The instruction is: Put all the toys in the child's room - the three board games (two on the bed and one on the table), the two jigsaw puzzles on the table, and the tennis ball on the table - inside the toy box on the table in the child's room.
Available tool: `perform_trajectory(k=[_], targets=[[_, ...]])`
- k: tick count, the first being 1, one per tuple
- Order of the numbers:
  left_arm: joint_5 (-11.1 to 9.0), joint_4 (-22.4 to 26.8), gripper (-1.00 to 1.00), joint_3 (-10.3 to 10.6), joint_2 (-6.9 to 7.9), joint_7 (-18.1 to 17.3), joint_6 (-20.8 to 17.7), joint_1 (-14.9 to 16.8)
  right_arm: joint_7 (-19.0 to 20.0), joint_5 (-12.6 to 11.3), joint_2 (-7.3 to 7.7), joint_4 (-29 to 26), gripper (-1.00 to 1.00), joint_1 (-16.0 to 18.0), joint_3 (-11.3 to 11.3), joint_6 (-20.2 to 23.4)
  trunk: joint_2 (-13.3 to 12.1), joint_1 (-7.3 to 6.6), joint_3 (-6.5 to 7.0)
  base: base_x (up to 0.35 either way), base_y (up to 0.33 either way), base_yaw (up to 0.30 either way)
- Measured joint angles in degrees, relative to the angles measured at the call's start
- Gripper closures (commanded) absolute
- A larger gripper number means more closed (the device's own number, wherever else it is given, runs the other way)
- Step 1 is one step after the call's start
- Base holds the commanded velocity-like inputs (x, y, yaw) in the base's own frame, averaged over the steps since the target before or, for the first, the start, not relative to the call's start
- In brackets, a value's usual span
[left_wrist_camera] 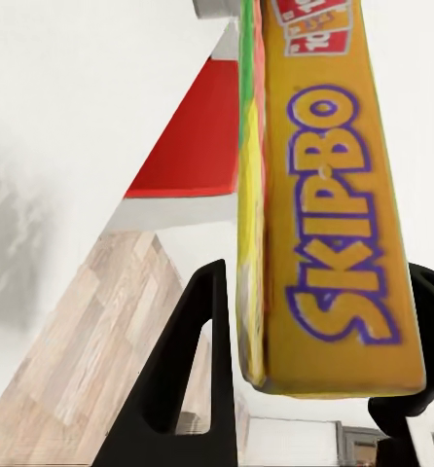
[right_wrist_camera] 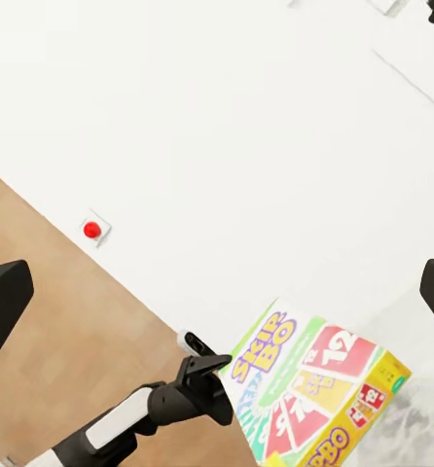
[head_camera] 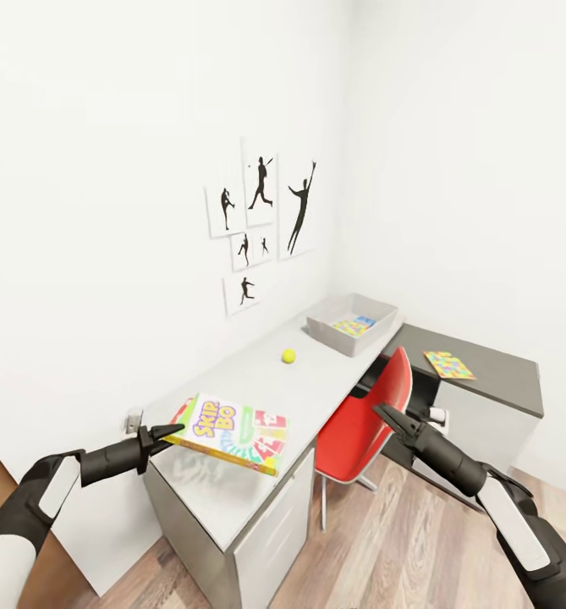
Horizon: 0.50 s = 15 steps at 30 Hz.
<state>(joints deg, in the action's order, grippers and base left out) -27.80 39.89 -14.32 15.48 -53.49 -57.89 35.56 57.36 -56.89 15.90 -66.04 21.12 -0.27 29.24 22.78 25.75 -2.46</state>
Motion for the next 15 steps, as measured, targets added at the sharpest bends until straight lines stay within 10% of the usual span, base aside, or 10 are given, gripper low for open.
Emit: perform_trajectory(k=[15], targets=[[0.11, 0.36, 1.00, 2.18, -0.18, 0.00, -0.07, -0.01, -0.04, 0.00, -0.01, 0.11, -1.00, 0.00, -0.05, -0.15, 0.00, 0.00, -0.09, -0.087, 0.000, -0.221]])
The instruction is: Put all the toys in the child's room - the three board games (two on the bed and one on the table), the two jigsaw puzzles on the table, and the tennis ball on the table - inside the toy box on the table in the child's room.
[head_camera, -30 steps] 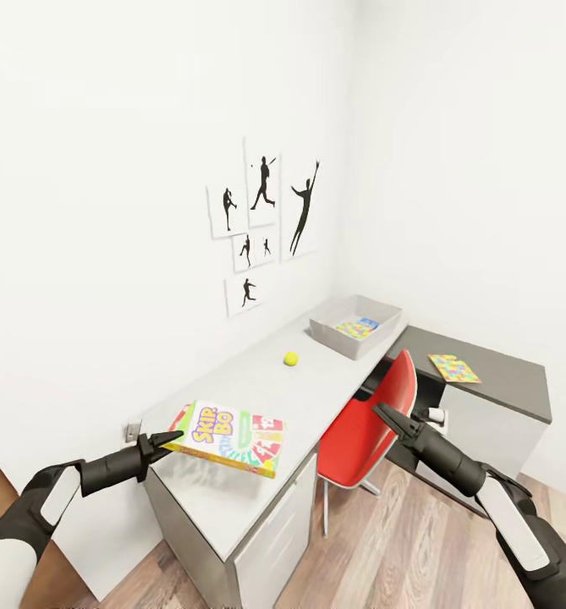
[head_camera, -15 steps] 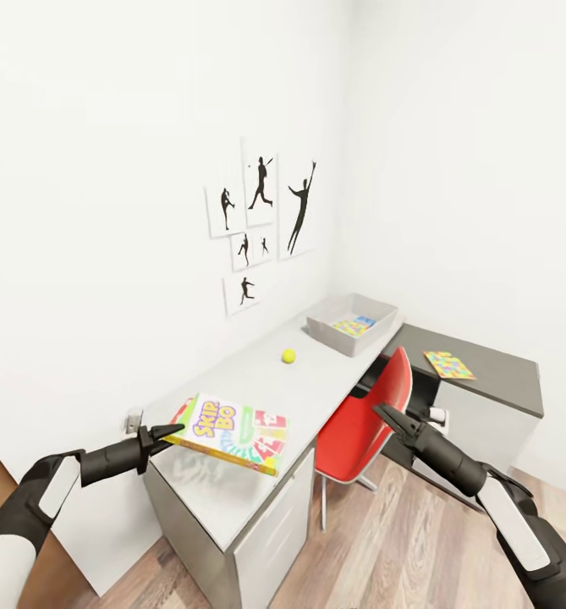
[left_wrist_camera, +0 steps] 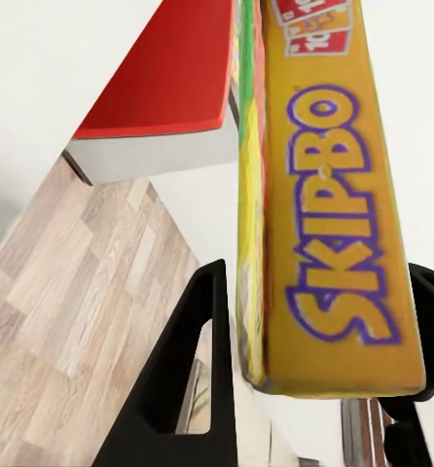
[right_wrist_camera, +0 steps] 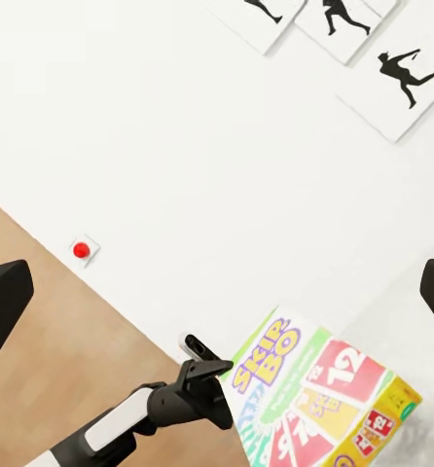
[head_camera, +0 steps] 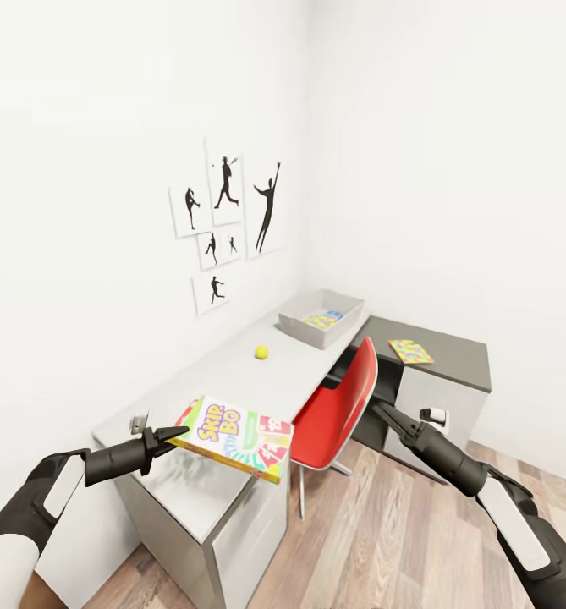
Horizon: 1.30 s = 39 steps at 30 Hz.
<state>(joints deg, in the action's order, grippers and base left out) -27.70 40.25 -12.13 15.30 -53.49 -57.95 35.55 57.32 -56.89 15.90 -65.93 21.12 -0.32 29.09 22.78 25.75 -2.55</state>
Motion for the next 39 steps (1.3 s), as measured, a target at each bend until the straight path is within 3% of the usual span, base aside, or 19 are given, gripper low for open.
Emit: perform_trajectory(k=[20, 39], targets=[[-0.16, 0.01, 1.00, -0.13, 0.09, 0.01, 0.06, -0.01, 0.19, 0.00, 0.01, 0.03, -1.00, 0.01, 0.03, -0.08, 0.00, 0.00, -0.02, 0.000, 0.000, -0.012], [-0.18, 0.01, 1.00, -0.11, 0.01, 0.06, 0.12, -0.01, 0.20, 0.00, -0.01, 0.01, -1.00, 0.01, 0.04, -0.09, 0.00, 0.00, 0.61, 0.000, 0.000, -0.159]])
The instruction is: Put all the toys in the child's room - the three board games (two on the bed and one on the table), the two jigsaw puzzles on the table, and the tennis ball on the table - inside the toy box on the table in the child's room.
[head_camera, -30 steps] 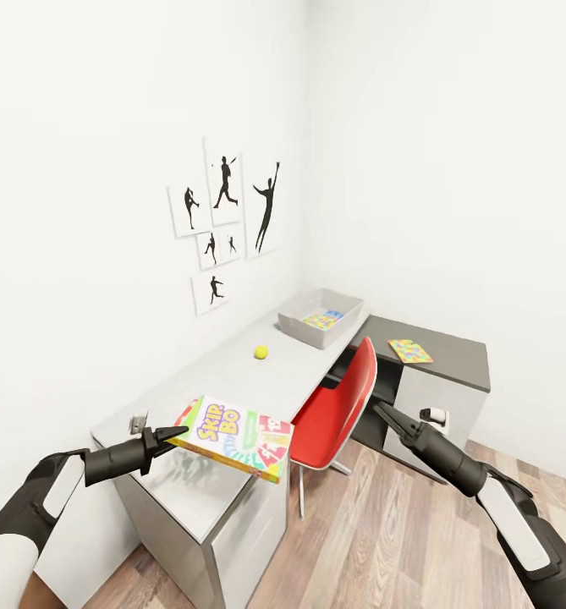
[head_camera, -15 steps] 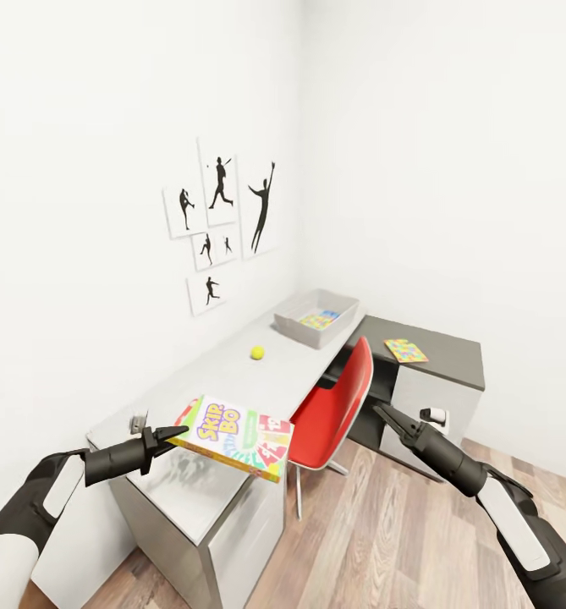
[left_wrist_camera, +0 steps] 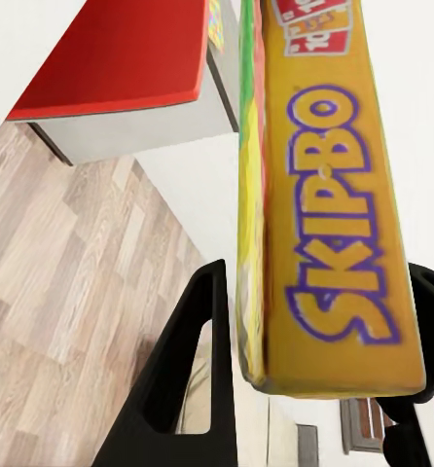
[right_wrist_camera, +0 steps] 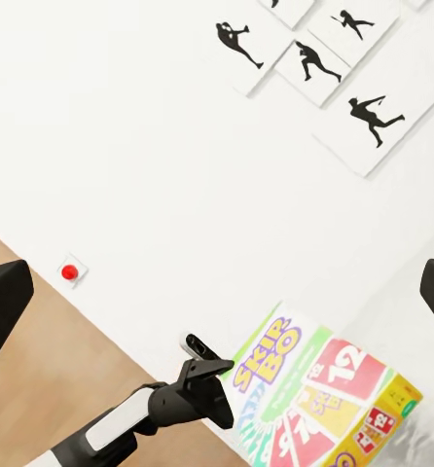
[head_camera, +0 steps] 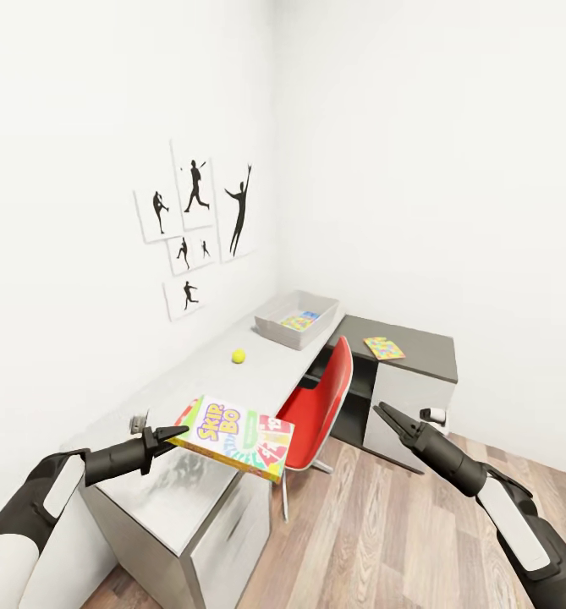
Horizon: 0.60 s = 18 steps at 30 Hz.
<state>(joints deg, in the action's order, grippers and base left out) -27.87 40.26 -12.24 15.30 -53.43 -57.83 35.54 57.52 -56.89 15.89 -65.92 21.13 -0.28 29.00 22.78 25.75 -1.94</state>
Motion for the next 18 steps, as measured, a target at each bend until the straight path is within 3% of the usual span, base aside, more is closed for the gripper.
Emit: perform_trajectory(k=[11, 18], targets=[[0.01, 0.00, 1.00, -0.05, 0.00, -0.07, 0.24, -0.08, -0.05, 0.01, 0.00, 0.00, -1.00, 0.00, 0.00, -0.04, 0.00, 0.00, 0.00, 0.000, -0.002, -0.001], [-0.02, 0.00, 1.00, -0.12, 0.06, 0.00, 0.52, -0.10, -0.02, 0.09, -0.01, -0.34, -1.00, 0.01, 0.00, -0.09, 0.00, 0.00, 0.00, 0.000, -0.203, 0.074]])
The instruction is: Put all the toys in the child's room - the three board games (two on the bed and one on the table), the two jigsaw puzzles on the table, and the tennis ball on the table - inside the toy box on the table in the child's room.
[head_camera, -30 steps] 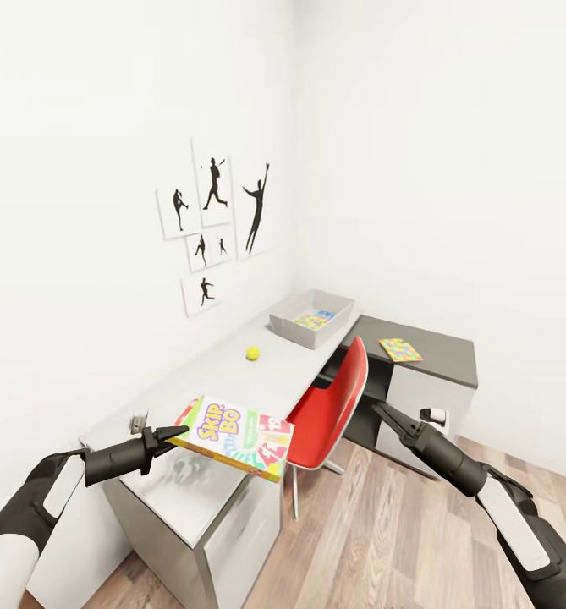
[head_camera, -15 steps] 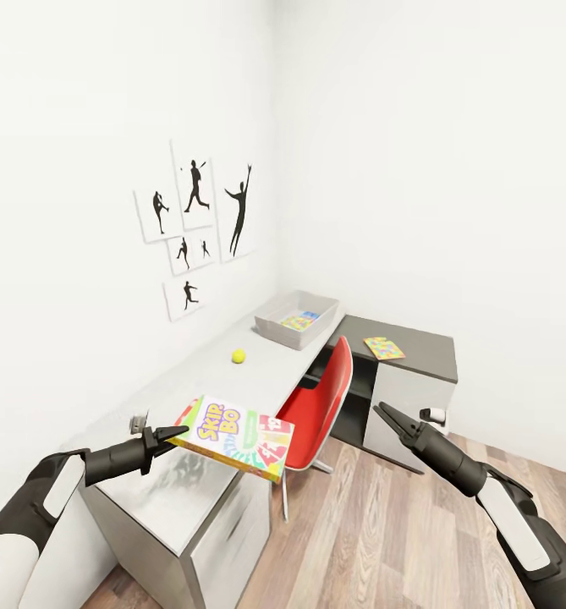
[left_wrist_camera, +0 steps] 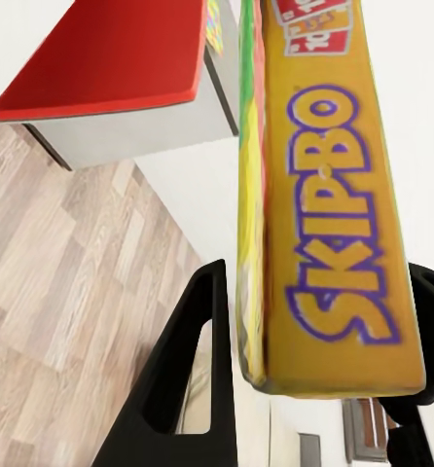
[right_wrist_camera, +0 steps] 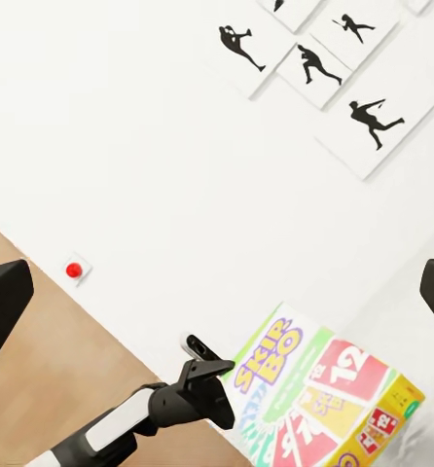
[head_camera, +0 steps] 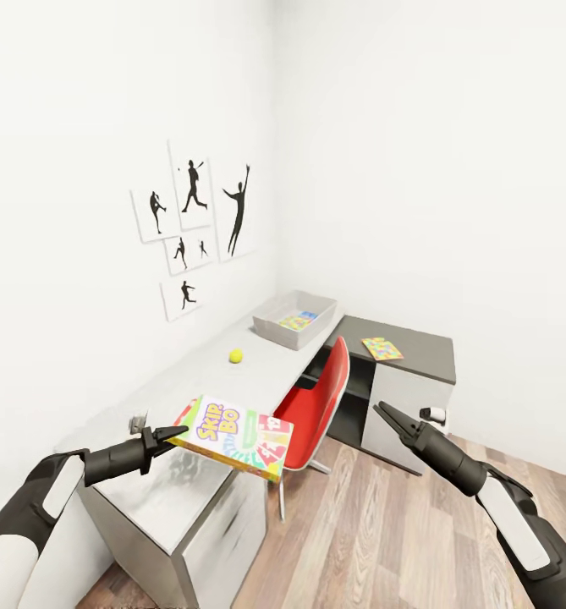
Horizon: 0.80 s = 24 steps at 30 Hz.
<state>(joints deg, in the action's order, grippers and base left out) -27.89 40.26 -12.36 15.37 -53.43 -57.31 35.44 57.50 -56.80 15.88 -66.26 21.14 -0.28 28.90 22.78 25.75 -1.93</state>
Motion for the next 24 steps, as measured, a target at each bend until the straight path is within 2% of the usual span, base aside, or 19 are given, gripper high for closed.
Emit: perform_trajectory(k=[8, 24], targets=[[0.03, 0.01, 1.00, -0.02, -0.05, 0.09, 0.04, 0.00, -0.06, 0.00, 0.00, -0.18, -1.00, 0.00, 0.00, 0.05, 0.00, -0.01, -0.02, 0.039, -0.184, 0.206], [0.15, -0.01, 1.00, 0.08, -0.12, 0.15, 0.19, 0.00, 0.06, -0.08, 0.01, -0.14, -1.00, -0.01, -0.01, 0.08, 0.00, -0.01, -0.03, 0.110, -0.129, 0.013]])
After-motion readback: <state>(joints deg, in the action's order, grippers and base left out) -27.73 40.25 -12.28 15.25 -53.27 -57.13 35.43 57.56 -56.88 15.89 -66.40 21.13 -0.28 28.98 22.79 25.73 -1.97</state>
